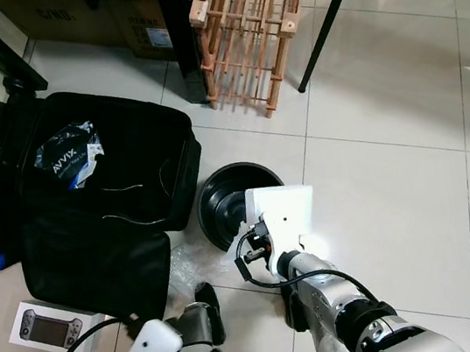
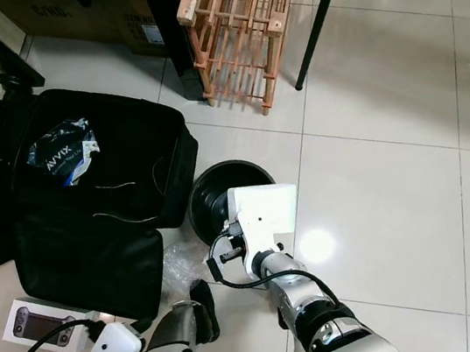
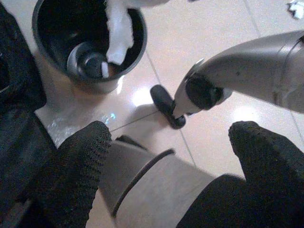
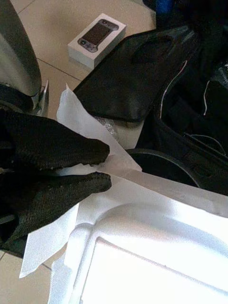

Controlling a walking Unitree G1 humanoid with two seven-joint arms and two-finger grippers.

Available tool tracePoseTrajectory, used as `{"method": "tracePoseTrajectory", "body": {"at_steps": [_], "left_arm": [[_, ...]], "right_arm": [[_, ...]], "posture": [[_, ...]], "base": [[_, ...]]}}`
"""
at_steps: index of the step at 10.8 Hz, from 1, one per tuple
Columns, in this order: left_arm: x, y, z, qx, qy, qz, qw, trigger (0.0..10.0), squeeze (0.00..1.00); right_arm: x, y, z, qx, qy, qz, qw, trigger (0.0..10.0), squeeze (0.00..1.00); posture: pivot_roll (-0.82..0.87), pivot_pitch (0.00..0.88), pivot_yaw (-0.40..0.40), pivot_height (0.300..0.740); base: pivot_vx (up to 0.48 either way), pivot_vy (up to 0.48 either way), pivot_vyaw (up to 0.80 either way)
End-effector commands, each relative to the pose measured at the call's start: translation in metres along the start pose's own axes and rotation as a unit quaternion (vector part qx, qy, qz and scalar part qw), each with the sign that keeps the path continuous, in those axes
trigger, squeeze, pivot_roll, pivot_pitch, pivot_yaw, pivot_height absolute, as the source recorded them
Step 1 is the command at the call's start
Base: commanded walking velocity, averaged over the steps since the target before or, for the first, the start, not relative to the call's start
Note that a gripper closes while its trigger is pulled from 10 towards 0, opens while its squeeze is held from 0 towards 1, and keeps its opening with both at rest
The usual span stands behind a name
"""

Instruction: Picking trash to rubbish bin

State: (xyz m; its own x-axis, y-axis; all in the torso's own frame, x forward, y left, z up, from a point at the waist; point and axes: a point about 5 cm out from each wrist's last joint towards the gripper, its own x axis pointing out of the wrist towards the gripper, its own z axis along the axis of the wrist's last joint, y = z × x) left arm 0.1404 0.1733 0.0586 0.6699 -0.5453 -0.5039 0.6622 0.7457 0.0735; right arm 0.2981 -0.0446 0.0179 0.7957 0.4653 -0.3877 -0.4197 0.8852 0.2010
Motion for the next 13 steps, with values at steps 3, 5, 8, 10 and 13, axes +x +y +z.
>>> {"method": "tracePoseTrajectory", "body": {"at_steps": [3, 5, 8, 10, 13], "left_arm": [[-0.010, -0.015, 0.000, -0.023, 0.011, -0.029, 0.999, 10.0, 0.00], [-0.012, -0.015, 0.000, -0.025, 0.017, -0.028, 0.999, 10.0, 0.00], [-0.012, -0.018, 0.000, -0.030, 0.023, -0.027, 0.999, 10.0, 0.00], [-0.015, -0.018, 0.002, -0.031, 0.023, -0.027, 0.999, 10.0, 0.00], [-0.014, -0.023, 0.004, -0.035, 0.014, -0.041, 0.998, 10.0, 0.00]], "right_arm": [[0.009, 0.041, 0.001, 0.026, 0.004, 0.047, 0.999, 0.0, 0.00], [0.013, 0.032, 0.015, 0.022, -0.011, 0.030, 0.999, 0.0, 0.00], [0.018, 0.024, 0.043, 0.007, -0.051, 0.015, 0.999, 0.0, 0.00], [0.018, 0.024, 0.041, 0.006, -0.046, 0.014, 0.999, 0.0, 0.00], [0.016, 0.027, 0.028, 0.008, -0.030, 0.017, 0.999, 0.0, 0.00]], "posture": [[0.27, 0.579, 0.007, 0.740], [0.27, 0.589, 0.006, 0.740], [0.27, 0.591, 0.002, 0.740], [0.27, 0.593, -0.001, 0.740], [0.27, 0.605, -0.001, 0.740]], "base": [[0.000, 0.000, 0.00], [0.000, 0.000, 0.00], [0.000, 0.000, 0.00], [0.000, 0.000, 0.00], [0.000, 0.000, 0.00]]}}
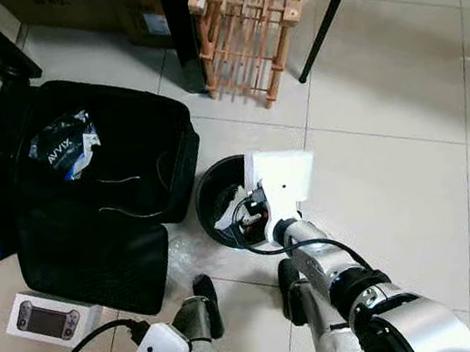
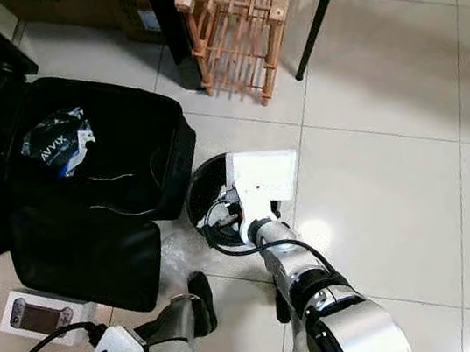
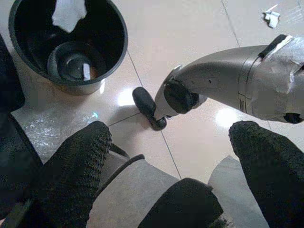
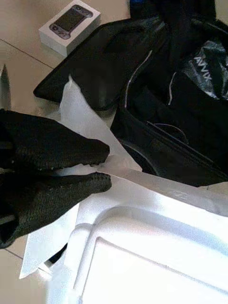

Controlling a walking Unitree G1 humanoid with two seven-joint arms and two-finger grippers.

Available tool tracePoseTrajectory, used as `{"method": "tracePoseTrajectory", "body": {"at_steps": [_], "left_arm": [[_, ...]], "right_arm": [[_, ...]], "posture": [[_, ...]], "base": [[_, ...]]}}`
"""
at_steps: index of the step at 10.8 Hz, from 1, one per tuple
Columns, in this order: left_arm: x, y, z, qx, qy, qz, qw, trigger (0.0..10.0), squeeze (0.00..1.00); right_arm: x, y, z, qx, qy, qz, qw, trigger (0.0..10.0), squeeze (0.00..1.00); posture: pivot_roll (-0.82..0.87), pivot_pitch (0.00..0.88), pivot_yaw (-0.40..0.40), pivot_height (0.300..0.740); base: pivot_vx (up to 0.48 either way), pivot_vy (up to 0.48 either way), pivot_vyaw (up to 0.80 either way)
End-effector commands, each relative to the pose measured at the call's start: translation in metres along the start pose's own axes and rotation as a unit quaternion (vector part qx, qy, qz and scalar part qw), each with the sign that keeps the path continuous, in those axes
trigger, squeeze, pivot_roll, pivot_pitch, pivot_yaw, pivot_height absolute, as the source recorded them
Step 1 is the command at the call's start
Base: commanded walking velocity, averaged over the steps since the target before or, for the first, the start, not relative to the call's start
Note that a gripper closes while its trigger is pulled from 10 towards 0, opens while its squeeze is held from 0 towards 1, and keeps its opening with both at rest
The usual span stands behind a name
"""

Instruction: Picking trash to rubbish bin

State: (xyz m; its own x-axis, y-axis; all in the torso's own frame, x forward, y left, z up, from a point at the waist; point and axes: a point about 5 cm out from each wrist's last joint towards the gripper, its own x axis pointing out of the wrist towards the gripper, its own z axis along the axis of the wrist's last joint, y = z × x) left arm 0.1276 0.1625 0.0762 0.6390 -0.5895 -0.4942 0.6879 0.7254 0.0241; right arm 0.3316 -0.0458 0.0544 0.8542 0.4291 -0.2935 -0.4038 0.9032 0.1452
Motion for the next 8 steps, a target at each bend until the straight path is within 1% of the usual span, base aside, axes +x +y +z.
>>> {"method": "tracePoseTrajectory", "body": {"at_steps": [1, 2, 3, 6, 7, 8], "left_arm": [[-0.001, -0.009, -0.015, -0.024, 0.024, -0.018, 0.999, 10.0, 0.00], [0.000, -0.010, -0.018, -0.023, 0.030, -0.022, 0.999, 10.0, 0.00], [0.002, -0.010, -0.016, -0.023, 0.029, -0.024, 0.999, 10.0, 0.00], [0.002, -0.011, -0.017, -0.022, 0.032, -0.019, 0.999, 10.0, 0.00], [0.002, -0.011, -0.018, -0.022, 0.033, -0.018, 0.999, 10.0, 0.00], [0.001, -0.012, -0.017, -0.022, 0.033, -0.017, 0.999, 10.0, 0.00]], "right_arm": [[-0.001, 0.035, -0.021, 0.034, 0.028, 0.035, 0.998, 0.0, 0.00], [-0.002, 0.035, -0.024, 0.036, 0.034, 0.034, 0.998, 0.0, 0.00], [-0.003, 0.034, -0.028, 0.035, 0.038, 0.032, 0.998, 0.0, 0.00], [-0.004, 0.034, -0.030, 0.035, 0.041, 0.030, 0.998, 0.0, 0.00], [-0.004, 0.034, -0.031, 0.038, 0.044, 0.031, 0.998, 0.6, 0.30], [-0.004, 0.034, -0.031, 0.038, 0.045, 0.031, 0.998, 6.0, 1.00]], "posture": [[0.27, 0.608, 0.000, 0.740], [0.27, 0.609, 0.000, 0.740], [0.27, 0.609, 0.000, 0.740], [0.26, 0.613, 0.000, 0.740], [0.27, 0.618, -0.002, 0.740], [0.27, 0.618, -0.002, 0.740]], "base": [[0.000, 0.000, 0.00], [0.000, 0.000, 0.00], [0.000, 0.000, 0.00], [0.000, 0.000, 0.00], [0.000, 0.000, 0.00], [0.000, 0.000, 0.00]]}}
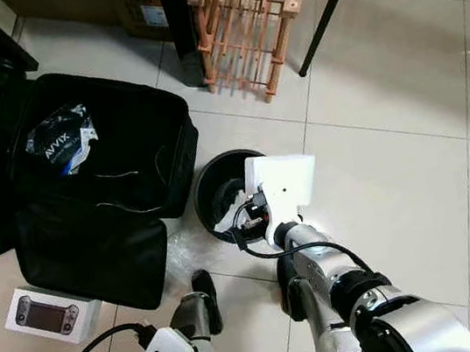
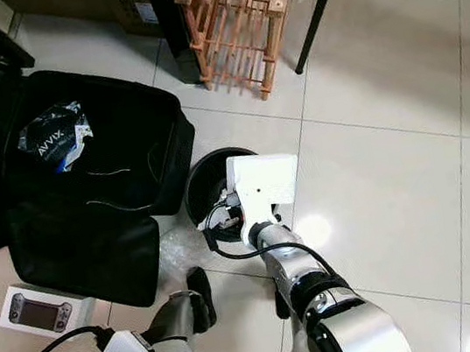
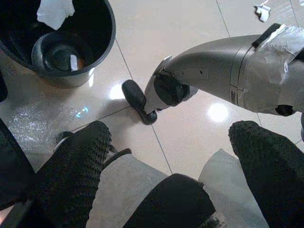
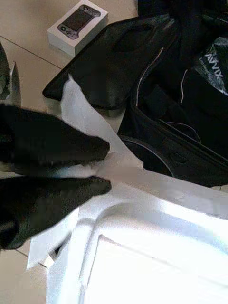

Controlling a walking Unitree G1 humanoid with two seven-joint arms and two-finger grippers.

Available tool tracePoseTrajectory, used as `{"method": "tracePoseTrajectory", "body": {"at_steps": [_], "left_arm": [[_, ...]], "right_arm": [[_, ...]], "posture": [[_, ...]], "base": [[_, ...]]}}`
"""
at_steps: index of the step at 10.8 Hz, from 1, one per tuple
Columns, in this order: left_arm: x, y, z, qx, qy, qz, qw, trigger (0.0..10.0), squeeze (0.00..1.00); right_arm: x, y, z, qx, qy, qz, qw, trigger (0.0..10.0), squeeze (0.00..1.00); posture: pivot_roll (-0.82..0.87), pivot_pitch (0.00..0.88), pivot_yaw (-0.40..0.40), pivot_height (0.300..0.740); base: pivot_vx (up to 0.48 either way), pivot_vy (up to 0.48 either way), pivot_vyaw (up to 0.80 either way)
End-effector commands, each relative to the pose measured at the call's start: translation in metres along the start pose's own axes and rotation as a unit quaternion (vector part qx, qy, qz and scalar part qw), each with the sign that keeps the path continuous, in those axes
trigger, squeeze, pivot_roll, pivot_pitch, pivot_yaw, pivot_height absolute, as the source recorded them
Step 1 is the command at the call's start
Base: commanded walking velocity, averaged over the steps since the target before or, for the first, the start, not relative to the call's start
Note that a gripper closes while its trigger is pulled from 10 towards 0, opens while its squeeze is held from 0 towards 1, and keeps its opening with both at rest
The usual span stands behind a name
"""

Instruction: Picking trash to rubbish bin

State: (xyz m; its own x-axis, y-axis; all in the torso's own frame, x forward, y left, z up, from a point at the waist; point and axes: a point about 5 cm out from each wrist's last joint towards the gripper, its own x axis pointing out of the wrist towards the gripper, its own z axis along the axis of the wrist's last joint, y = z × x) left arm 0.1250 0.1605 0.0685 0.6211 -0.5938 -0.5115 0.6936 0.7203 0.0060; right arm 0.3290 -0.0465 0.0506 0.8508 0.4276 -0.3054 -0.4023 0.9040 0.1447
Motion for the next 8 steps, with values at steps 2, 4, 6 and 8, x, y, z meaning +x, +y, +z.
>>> {"method": "tracePoseTrajectory", "body": {"at_steps": [2, 4, 6, 8], "left_arm": [[-0.0038, -0.0089, -0.0091, -0.016, 0.024, -0.007, 1.000, 10.0, 0.00], [-0.0072, -0.0103, -0.0024, -0.015, 0.021, -0.007, 1.000, 10.0, 0.00], [-0.0076, -0.0103, -0.0013, -0.015, 0.021, -0.007, 1.000, 10.0, 0.00], [-0.0083, -0.0109, 0.0004, -0.014, 0.023, -0.007, 1.000, 10.0, 0.00]], "right_arm": [[-0.0030, 0.0350, -0.0285, 0.039, 0.043, 0.033, 0.998, 10.0, 1.00], [-0.0040, 0.0342, -0.0305, 0.040, 0.045, 0.033, 0.998, 10.0, 1.00], [-0.0044, 0.0335, -0.0311, 0.041, 0.045, 0.033, 0.998, 10.0, 1.00], [-0.0045, 0.0323, -0.0309, 0.041, 0.043, 0.030, 0.998, 10.0, 1.00]], "posture": [[0.27, 0.620, -0.004, 0.740], [0.27, 0.620, -0.004, 0.740], [0.27, 0.621, -0.003, 0.740], [0.26, 0.623, -0.002, 0.740]], "base": [[0.000, 0.000, 0.00], [0.000, 0.000, 0.00], [0.000, 0.000, 0.00], [0.000, 0.000, 0.00]]}}
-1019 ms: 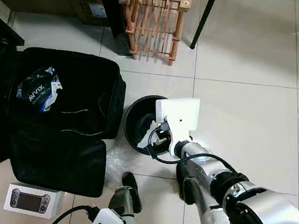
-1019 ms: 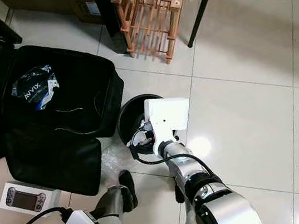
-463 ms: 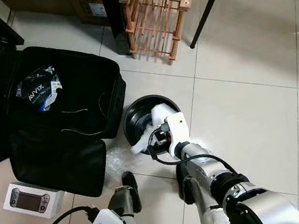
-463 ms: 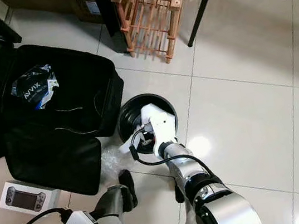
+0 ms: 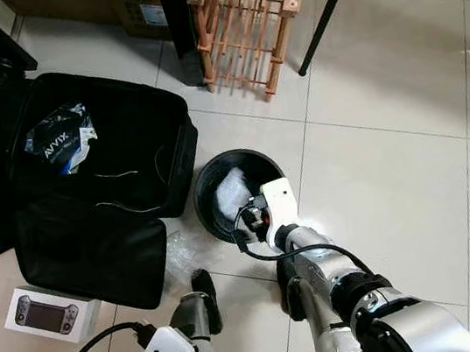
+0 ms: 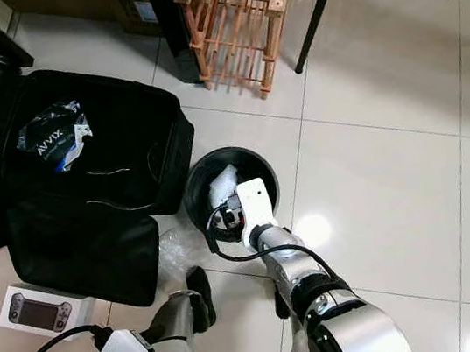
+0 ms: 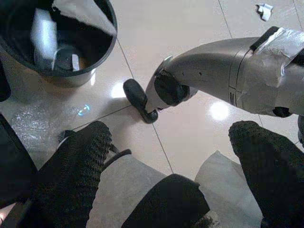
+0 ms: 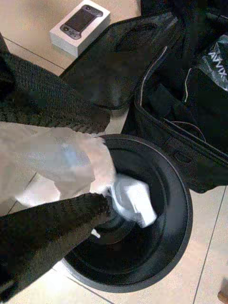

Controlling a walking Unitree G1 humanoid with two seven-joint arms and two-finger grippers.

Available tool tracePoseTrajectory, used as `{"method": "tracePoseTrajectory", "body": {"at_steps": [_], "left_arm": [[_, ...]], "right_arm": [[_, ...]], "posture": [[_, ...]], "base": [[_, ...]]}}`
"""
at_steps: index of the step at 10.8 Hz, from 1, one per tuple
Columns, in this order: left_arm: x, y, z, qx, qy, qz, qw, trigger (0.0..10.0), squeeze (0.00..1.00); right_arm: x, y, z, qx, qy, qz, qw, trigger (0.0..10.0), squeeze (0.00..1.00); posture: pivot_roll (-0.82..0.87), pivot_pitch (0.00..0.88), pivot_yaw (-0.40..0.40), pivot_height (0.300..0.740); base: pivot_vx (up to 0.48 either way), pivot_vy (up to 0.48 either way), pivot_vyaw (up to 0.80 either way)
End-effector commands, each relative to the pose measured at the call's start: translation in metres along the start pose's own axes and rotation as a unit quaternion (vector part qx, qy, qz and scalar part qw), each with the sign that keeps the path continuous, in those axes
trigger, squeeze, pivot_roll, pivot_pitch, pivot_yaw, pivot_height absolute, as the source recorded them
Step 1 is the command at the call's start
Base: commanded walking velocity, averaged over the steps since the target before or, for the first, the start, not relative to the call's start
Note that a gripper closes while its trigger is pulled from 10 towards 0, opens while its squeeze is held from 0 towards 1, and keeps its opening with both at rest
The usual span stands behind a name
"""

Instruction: Picking trash to rubbish bin

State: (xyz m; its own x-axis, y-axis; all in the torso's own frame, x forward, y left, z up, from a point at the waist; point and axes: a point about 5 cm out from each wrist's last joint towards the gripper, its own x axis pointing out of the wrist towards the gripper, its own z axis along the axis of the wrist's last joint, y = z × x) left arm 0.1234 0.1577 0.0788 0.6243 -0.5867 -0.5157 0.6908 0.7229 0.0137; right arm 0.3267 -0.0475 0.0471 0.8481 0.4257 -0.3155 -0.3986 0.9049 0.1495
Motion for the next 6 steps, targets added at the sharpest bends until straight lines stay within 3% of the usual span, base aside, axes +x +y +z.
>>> {"method": "tracePoseTrajectory", "body": {"at_steps": [1, 4, 5, 6], "left_arm": [[-0.005, -0.008, -0.008, -0.017, 0.022, -0.011, 1.000, 10.0, 0.00], [-0.005, -0.003, -0.014, -0.017, 0.028, -0.008, 0.999, 10.0, 0.00], [-0.003, -0.002, -0.021, -0.018, 0.034, -0.006, 0.999, 10.0, 0.00], [-0.002, -0.002, -0.023, -0.019, 0.036, -0.006, 0.999, 10.0, 0.00]], "right_arm": [[-0.003, 0.032, -0.027, 0.037, 0.037, 0.029, 0.998, 10.0, 1.00], [-0.003, 0.030, -0.027, 0.035, 0.038, 0.027, 0.998, 10.0, 1.00], [-0.005, 0.027, -0.030, 0.015, 0.045, 0.015, 0.999, 10.0, 1.00], [-0.006, 0.025, -0.033, 0.007, 0.053, 0.002, 0.999, 10.0, 0.45]], "posture": [[0.26, 0.622, -0.001, 0.740], [0.26, 0.619, -0.001, 0.740], [0.27, 0.621, 0.002, 0.740], [0.27, 0.621, 0.002, 0.740]], "base": [[0.000, 0.000, 0.00], [0.000, 0.000, 0.00], [0.000, 0.000, 0.00], [0.000, 0.000, 0.00]]}}
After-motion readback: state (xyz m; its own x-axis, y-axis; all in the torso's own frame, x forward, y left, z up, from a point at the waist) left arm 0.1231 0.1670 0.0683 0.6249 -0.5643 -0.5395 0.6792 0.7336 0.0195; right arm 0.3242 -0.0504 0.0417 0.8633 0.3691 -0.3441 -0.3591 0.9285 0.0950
